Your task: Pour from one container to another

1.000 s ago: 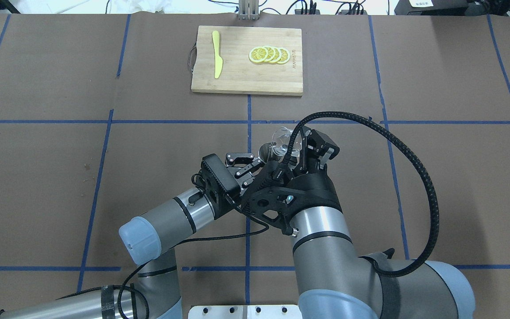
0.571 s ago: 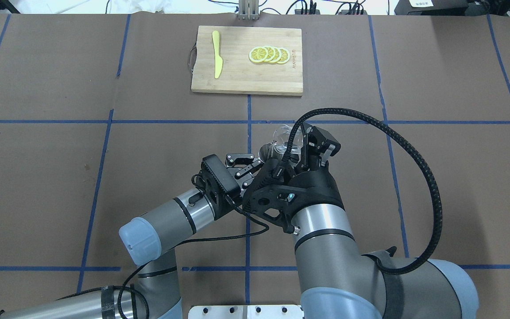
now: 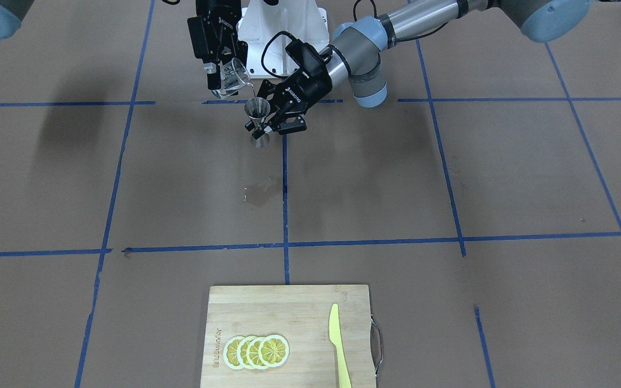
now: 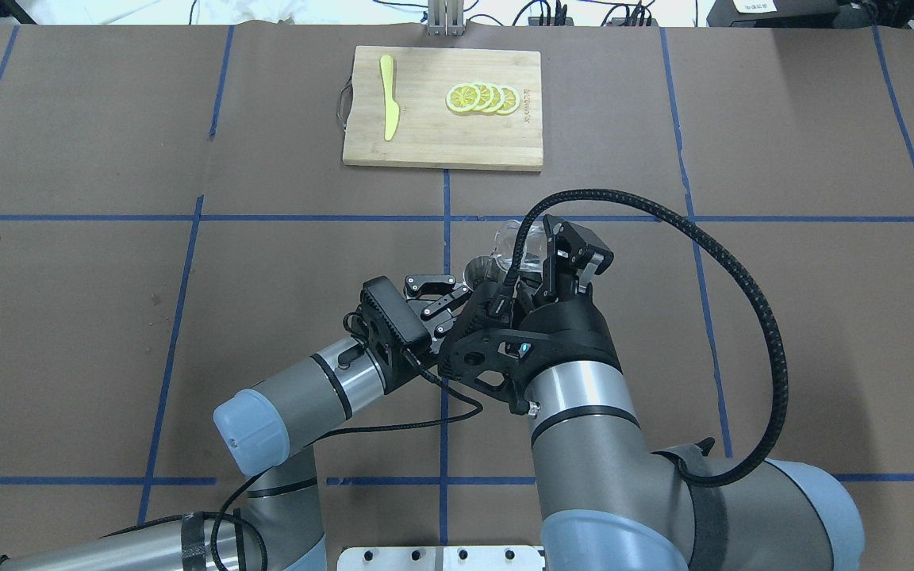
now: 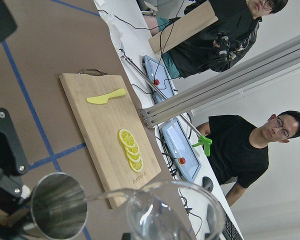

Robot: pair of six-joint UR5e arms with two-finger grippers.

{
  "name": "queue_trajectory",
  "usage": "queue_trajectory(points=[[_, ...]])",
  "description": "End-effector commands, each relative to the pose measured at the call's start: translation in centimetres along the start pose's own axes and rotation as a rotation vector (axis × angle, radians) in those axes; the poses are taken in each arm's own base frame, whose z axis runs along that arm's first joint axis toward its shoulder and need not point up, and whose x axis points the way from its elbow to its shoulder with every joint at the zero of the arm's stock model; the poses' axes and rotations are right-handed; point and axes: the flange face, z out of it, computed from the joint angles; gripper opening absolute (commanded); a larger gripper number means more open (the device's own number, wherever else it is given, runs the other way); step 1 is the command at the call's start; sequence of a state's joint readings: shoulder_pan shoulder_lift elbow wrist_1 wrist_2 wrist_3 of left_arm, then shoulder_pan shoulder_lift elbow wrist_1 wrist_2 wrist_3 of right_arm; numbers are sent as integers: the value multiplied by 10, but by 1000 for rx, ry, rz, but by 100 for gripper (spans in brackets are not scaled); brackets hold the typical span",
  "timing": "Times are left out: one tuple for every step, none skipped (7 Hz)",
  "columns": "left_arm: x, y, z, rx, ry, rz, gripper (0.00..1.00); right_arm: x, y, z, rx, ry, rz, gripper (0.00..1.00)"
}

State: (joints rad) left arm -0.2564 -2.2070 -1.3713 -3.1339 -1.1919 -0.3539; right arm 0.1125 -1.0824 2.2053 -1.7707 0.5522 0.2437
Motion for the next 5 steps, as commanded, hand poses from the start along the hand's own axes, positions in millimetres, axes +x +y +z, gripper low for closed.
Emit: queue_trajectory(points=[[0, 1, 0, -1, -2, 1, 0, 4, 1, -1, -9, 3, -20, 0], [2, 4, -2, -5, 1, 0, 0, 4, 1, -1, -9, 3, -21, 0], [2, 4, -2, -5, -1, 0, 0, 3, 1, -2, -8, 2, -22, 0], [2, 4, -2, -5, -1, 0, 0, 3, 1, -2, -8, 2, -22, 0], [3, 4, -3, -6, 1, 0, 0, 4, 0, -4, -6, -5, -17, 0]])
